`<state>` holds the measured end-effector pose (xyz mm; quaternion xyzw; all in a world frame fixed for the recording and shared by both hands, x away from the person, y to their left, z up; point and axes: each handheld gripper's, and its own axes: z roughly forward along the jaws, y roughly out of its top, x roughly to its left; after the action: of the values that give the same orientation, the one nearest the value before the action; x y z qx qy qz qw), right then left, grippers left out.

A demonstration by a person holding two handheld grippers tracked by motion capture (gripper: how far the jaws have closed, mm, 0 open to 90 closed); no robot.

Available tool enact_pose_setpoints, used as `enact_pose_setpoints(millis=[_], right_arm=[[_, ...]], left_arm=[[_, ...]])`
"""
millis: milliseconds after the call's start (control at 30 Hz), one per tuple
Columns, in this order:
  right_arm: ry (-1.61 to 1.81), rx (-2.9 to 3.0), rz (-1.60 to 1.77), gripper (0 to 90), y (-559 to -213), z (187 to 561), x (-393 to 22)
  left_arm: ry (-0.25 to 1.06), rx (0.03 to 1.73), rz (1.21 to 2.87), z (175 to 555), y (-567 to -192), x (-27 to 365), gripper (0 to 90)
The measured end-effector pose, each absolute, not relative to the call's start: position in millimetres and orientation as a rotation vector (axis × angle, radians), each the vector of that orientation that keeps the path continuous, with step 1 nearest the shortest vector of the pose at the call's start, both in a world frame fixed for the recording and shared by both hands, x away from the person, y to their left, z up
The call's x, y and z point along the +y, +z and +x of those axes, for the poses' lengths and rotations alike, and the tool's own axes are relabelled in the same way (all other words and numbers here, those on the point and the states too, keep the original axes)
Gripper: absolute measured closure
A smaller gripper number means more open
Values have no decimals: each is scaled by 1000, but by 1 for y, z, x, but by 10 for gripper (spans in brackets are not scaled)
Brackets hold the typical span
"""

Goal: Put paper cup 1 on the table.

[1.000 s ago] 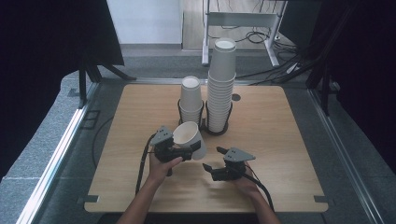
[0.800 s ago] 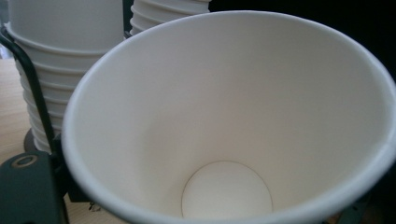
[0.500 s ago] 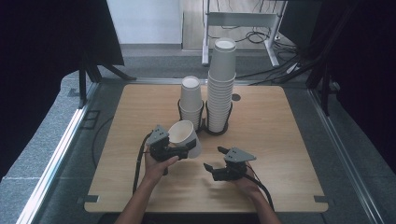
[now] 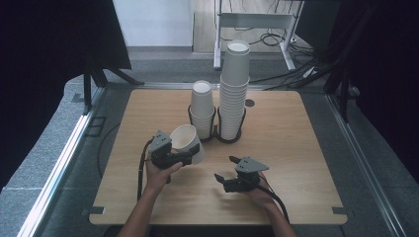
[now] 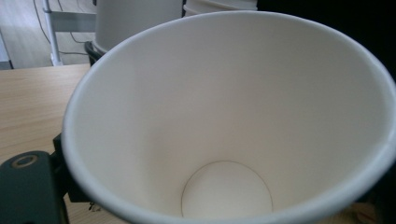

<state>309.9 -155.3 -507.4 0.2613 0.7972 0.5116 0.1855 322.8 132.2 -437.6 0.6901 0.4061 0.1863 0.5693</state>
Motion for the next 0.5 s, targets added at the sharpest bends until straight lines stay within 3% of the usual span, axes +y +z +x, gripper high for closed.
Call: enact_pose_setpoints(millis=[500], right_arm=[[1401, 2260, 740, 149, -510, 310, -153]], left_arm=[[540, 1050, 1576, 326, -434, 163, 119]])
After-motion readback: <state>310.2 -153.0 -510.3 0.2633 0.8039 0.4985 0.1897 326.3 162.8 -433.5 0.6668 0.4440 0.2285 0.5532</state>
